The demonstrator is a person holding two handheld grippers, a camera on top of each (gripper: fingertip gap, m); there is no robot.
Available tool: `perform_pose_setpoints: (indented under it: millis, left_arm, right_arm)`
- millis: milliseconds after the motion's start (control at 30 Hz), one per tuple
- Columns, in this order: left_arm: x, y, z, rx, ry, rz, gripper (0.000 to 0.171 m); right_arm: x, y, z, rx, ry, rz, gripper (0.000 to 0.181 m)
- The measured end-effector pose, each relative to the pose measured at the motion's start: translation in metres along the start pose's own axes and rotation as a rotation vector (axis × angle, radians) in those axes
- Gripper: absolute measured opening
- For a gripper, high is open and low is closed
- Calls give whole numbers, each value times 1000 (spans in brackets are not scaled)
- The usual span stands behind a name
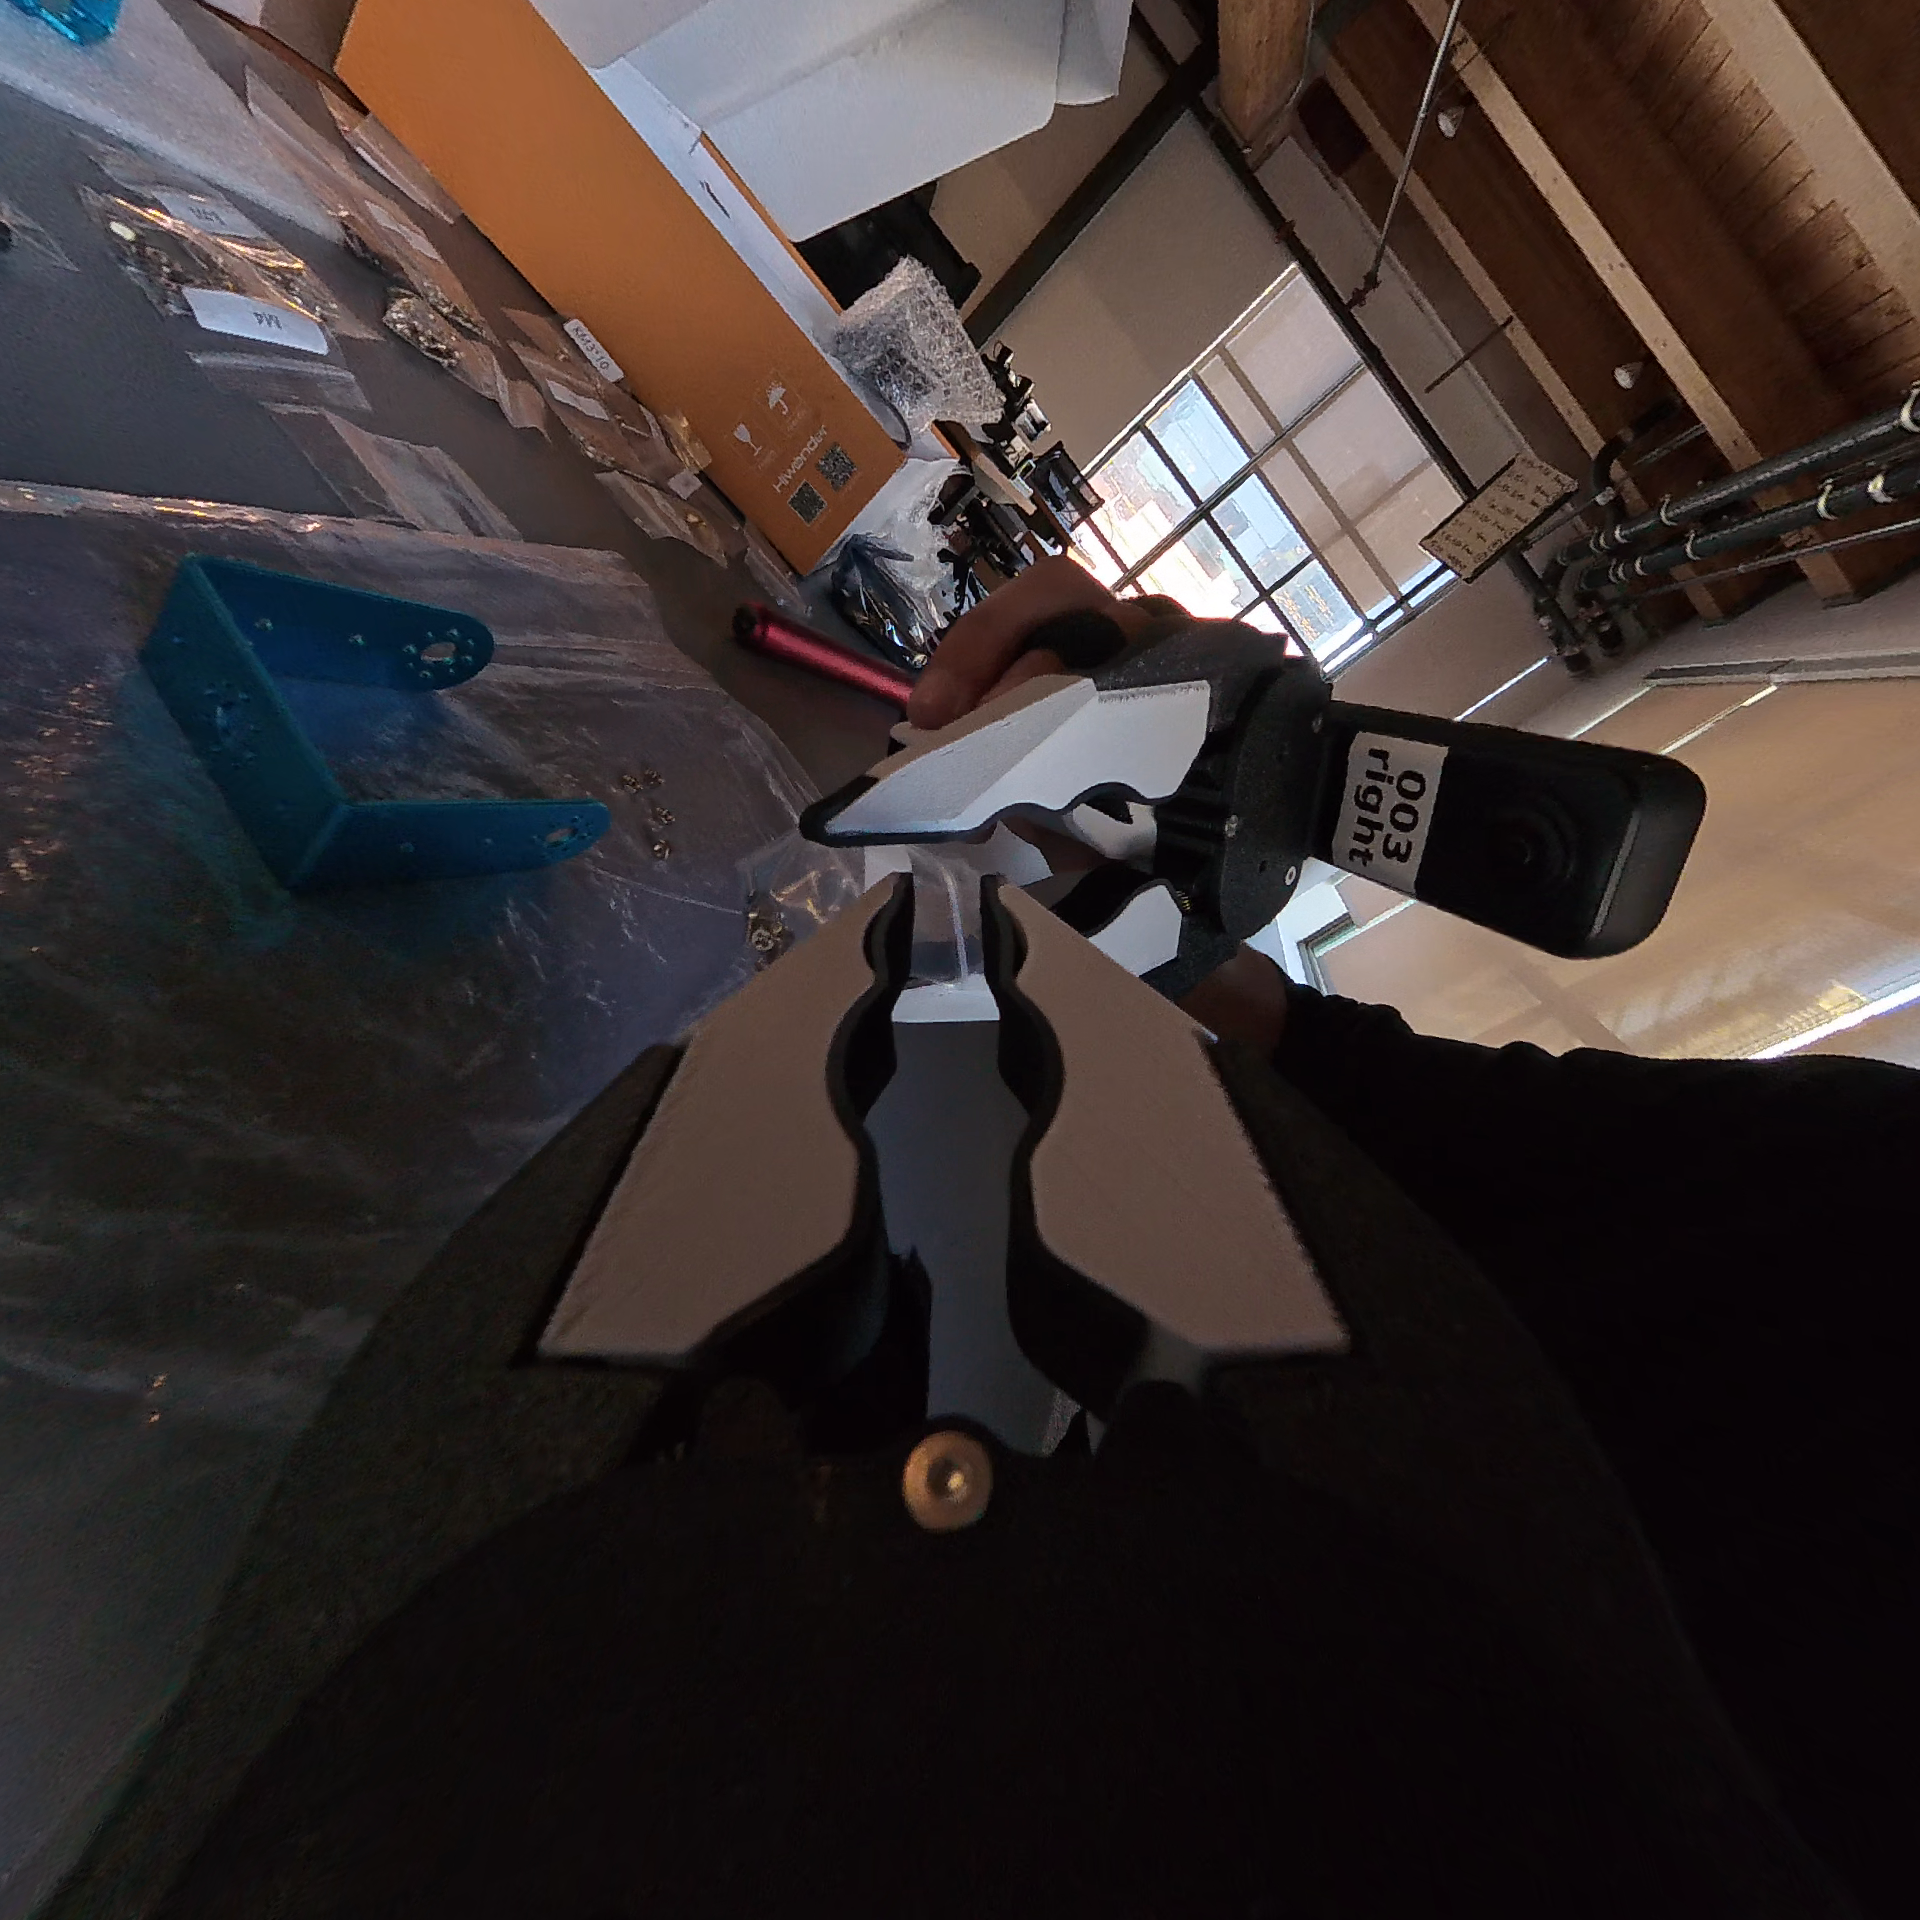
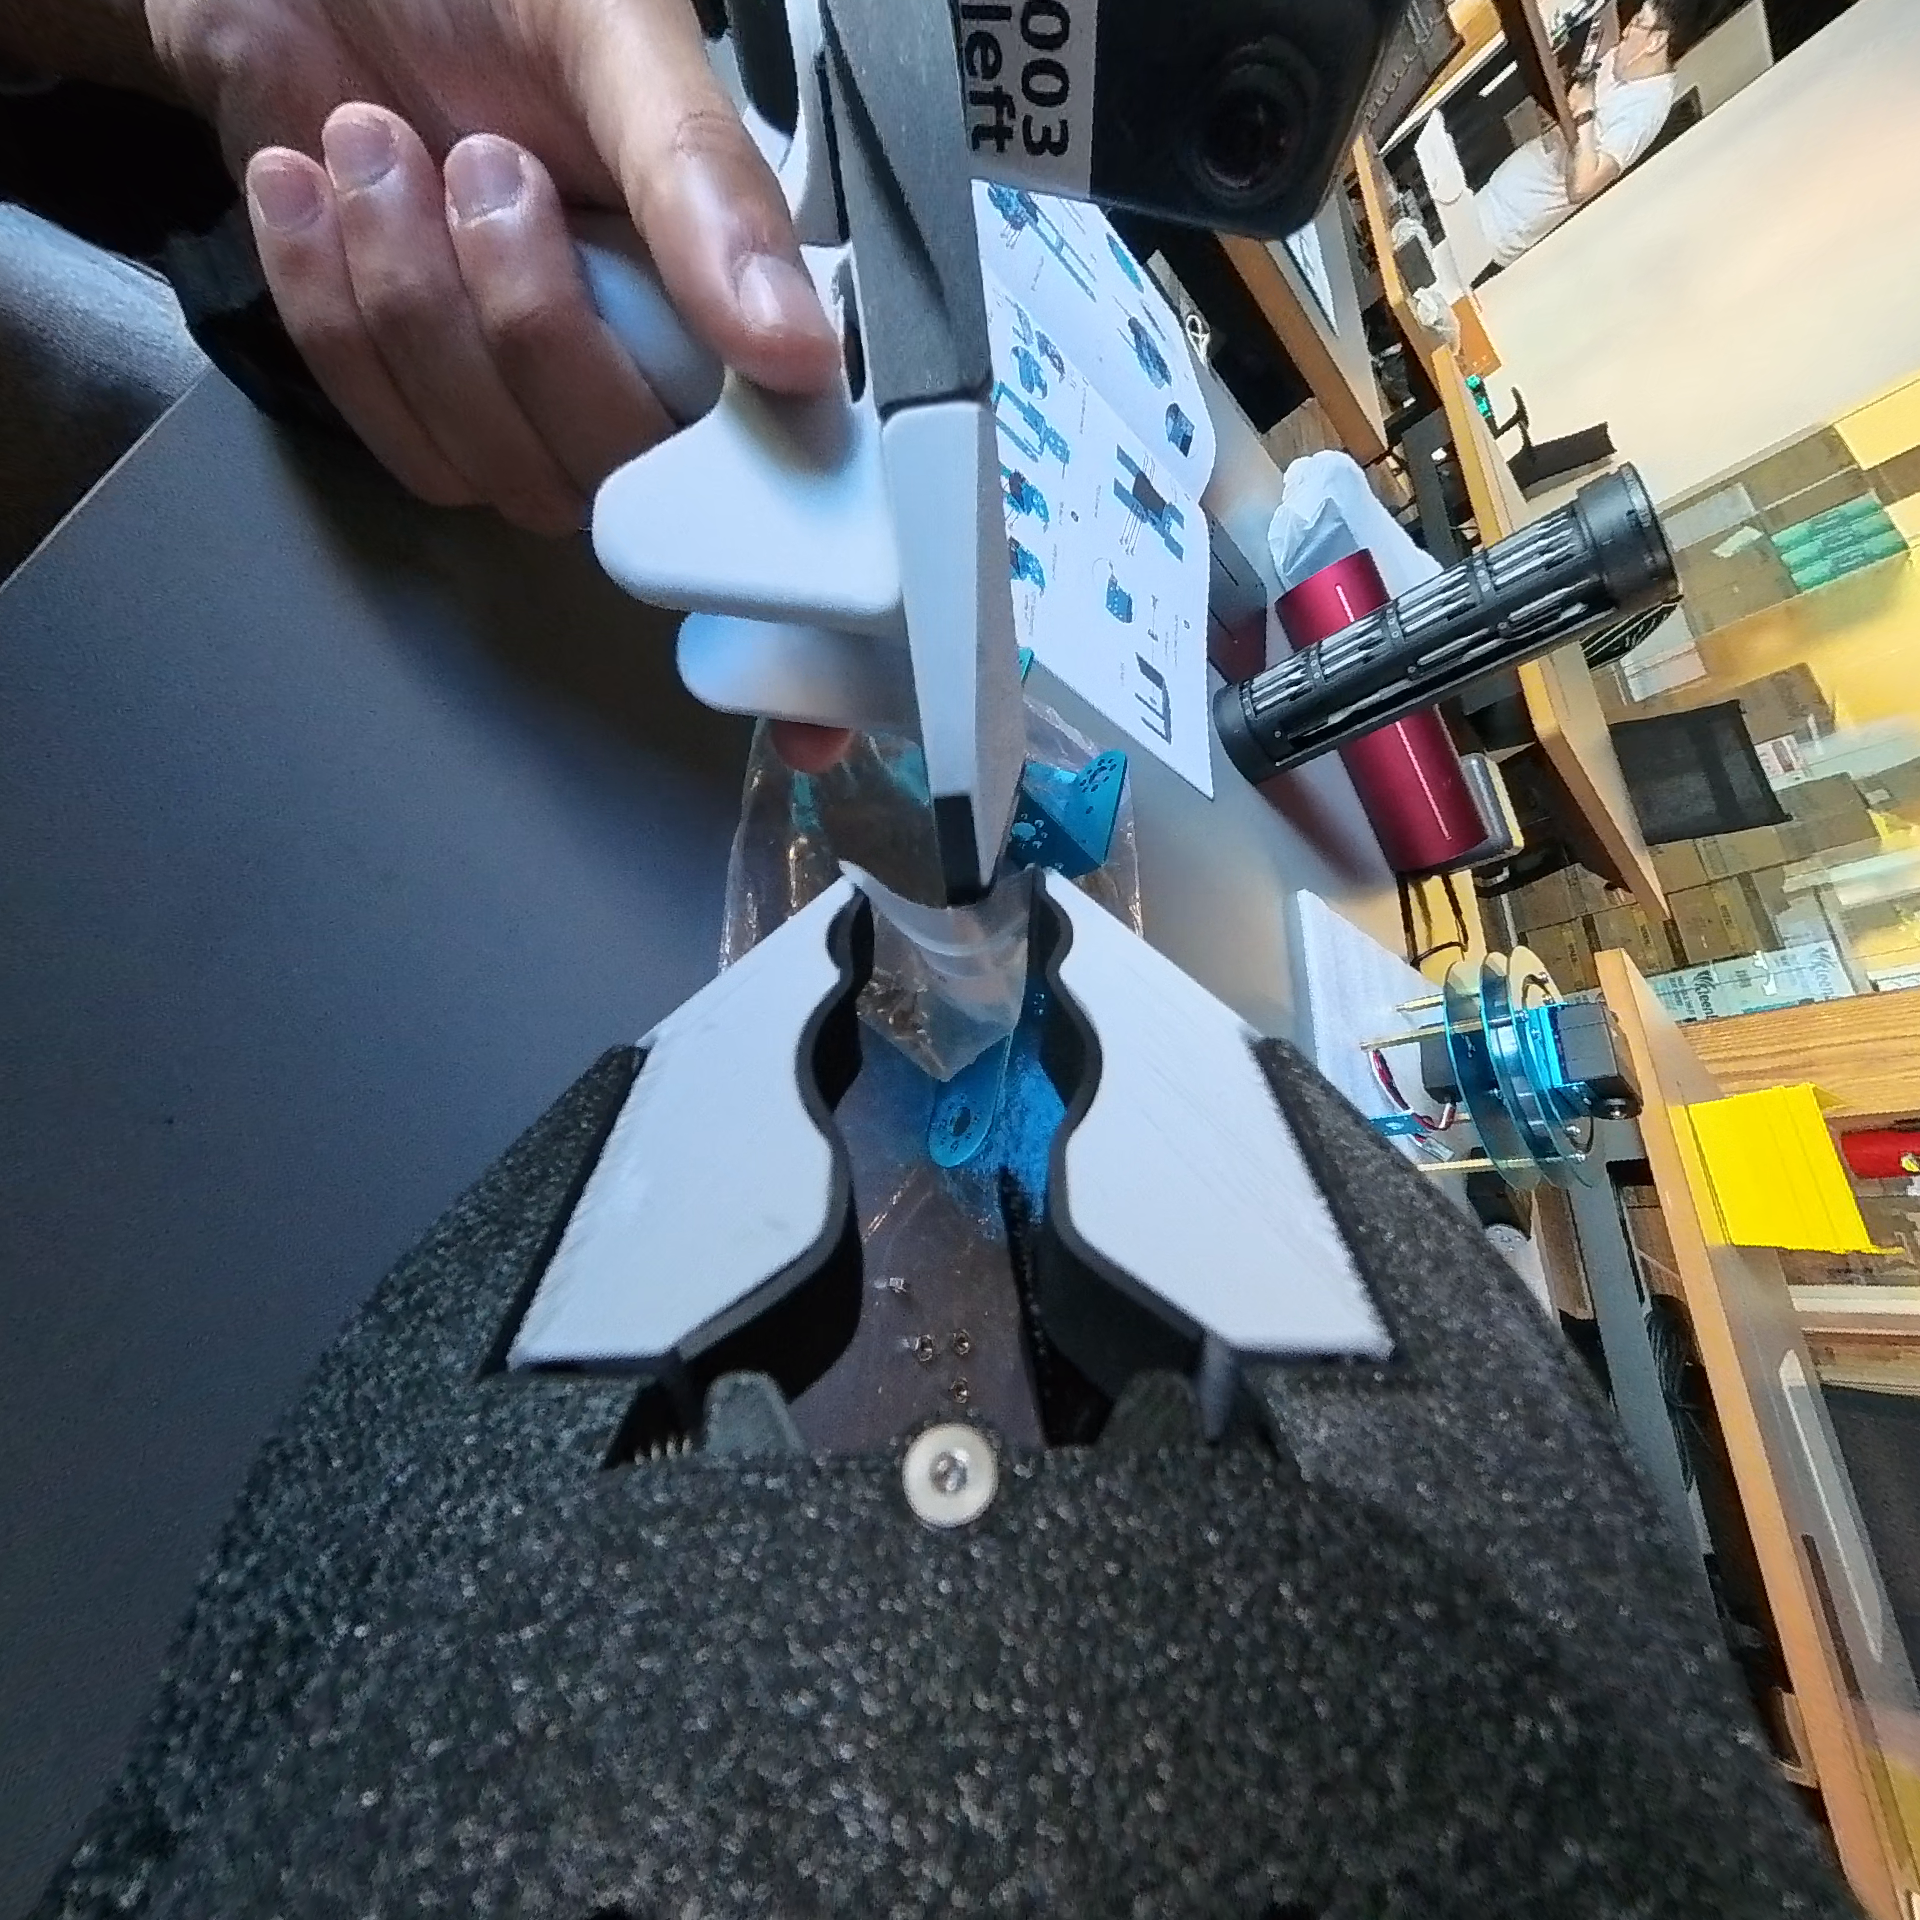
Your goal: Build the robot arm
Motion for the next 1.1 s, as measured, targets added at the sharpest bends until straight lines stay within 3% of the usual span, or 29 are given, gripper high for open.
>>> perform_pose_setpoints:
  millis: [267,333,400,500,567,667,767,867,1100]
  left_arm:
    - [-2,-4,-7,-100,53,-8,3]
    - [-7,-9,-6,-123,165,-36,17]
    - [-13,-14,-2,-116,375,-54,30]
    - [-22,-11,7,14,557,-85,42]
    - [-29,-4,16,231,494,-68,42]
    - [-37,7,22,473,250,-82,40]
    - [-43,15,23,550,183,-22,39]
    - [-47,23,21,682,60,-49,33]
    - [-45,39,9,710,28,-48,11]
  right_arm:
    - [0,0,1,-3,19,10,29]
    - [-4,-4,5,-49,113,74,28]
    - [-8,-10,13,-124,255,160,30]
    - [-17,-21,22,-349,526,327,35]
    - [-20,-29,26,-493,634,423,34]
    - [-22,-38,31,-630,716,525,32]
    - [-24,-41,31,-653,725,557,32]
    - [-23,-42,33,-627,718,583,30]
    - [-19,-53,50,-556,736,638,35]
Point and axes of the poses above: each gripper's, where its closed fingertips meet, y out along the fingers, x out of its underside, z = x × y across the jaws, the point moved 8 cm from there along -y, back along the fingers, and after that the axes turned 13 degrees about y, right-handed, at the moved point
